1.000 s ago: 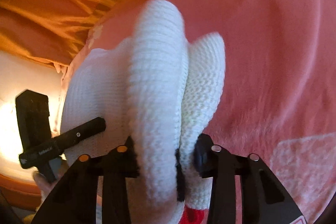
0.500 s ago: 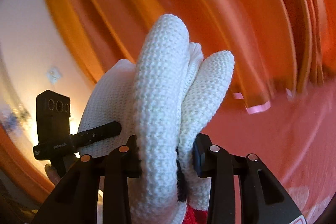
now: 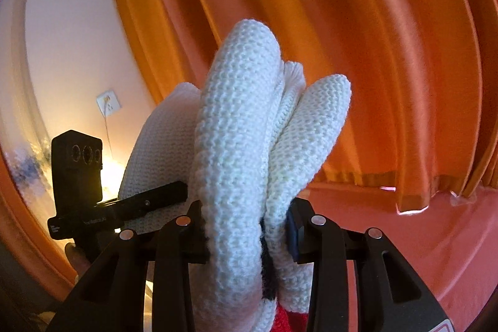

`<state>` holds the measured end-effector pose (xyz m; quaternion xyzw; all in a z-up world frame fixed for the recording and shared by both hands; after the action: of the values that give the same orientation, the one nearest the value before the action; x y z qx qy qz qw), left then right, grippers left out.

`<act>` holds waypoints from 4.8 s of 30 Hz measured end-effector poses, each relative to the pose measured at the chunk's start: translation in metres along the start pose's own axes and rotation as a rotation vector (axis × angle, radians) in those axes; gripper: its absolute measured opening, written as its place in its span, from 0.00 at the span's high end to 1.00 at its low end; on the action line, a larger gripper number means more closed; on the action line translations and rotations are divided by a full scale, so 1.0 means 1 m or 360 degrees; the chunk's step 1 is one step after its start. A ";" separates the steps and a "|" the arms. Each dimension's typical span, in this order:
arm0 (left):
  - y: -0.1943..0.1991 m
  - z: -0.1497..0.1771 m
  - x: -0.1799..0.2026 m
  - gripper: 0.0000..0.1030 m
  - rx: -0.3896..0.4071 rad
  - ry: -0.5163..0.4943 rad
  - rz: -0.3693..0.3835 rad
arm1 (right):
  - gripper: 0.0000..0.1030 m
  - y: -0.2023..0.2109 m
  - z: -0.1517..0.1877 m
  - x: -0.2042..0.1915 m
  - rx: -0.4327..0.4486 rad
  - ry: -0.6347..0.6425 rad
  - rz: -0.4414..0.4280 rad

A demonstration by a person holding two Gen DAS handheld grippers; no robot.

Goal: Fold small clothes

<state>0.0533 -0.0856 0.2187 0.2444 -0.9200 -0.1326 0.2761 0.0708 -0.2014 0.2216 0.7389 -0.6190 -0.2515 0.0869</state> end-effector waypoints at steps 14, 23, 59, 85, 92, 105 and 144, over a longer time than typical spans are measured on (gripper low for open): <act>-0.111 0.155 -0.194 0.41 -0.0255 0.0495 -0.0254 | 0.54 -0.223 0.174 0.111 -0.0696 -0.0093 0.0327; -0.074 0.175 -0.208 0.28 -0.0247 0.0551 -0.0377 | 0.74 -0.181 0.166 0.073 -0.0607 -0.0045 0.0174; -0.075 0.244 -0.182 0.26 -0.0529 0.0295 -0.0752 | 0.83 -0.125 0.227 0.089 -0.0555 0.0157 0.0686; -0.064 0.266 -0.141 0.05 -0.0298 0.0017 -0.1051 | 0.25 -0.095 0.270 0.095 -0.0344 0.0032 0.0981; -0.064 0.269 -0.141 0.05 -0.0291 -0.0029 -0.1062 | 0.25 -0.102 0.279 0.087 -0.0378 0.0086 0.0979; -0.067 0.269 -0.140 0.05 -0.0261 -0.0034 -0.1075 | 0.24 -0.107 0.284 0.080 -0.0373 0.0122 0.0991; -0.069 0.271 -0.139 0.05 -0.0277 -0.0057 -0.1081 | 0.22 -0.111 0.289 0.074 -0.0387 0.0140 0.0994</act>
<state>0.0254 -0.0413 -0.0891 0.5097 -0.7762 -0.2991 0.2197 0.0368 -0.1948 -0.0947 0.5081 -0.7766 -0.2525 0.2739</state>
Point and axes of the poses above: each gripper's, at about its wrist camera, not at the fingertips, and y roughly against the way its jaws point, x to its right, z to its underside, the point moved 10 cm from there along -y, roughly the way its jaws point, and after that the axes turned 11 degrees about z, right-handed, at the moved point
